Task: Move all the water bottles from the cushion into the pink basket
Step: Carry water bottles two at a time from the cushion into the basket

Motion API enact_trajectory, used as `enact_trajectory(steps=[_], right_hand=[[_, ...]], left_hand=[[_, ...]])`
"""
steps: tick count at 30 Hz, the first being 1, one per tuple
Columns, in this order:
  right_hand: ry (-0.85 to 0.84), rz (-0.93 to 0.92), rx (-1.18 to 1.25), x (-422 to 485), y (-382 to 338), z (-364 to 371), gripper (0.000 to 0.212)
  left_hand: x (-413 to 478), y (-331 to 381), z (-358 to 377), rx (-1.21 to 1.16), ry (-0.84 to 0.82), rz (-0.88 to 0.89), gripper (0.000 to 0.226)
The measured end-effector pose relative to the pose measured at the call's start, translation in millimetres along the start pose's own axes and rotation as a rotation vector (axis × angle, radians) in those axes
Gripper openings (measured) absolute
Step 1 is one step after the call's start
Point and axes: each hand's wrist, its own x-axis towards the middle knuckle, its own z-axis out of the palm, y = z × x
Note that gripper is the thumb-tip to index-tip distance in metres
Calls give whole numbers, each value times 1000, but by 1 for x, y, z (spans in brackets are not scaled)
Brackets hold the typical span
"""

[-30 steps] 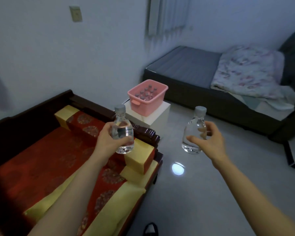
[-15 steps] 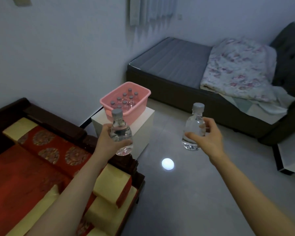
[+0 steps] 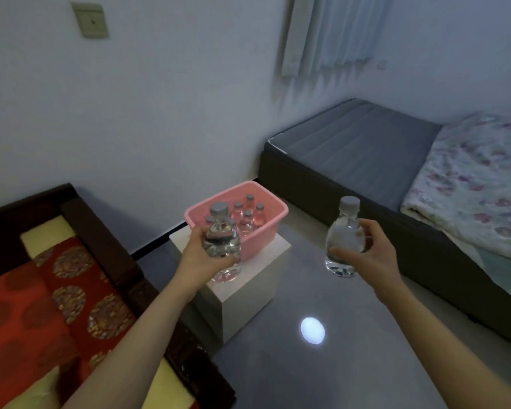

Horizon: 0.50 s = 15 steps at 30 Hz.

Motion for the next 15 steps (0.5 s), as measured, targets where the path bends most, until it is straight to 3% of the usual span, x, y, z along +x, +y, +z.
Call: enact_trajectory(steps=[15], right_hand=[[-376, -61, 43, 230, 52, 71, 63]], left_hand=[[140, -46, 66, 4, 314, -142, 67]])
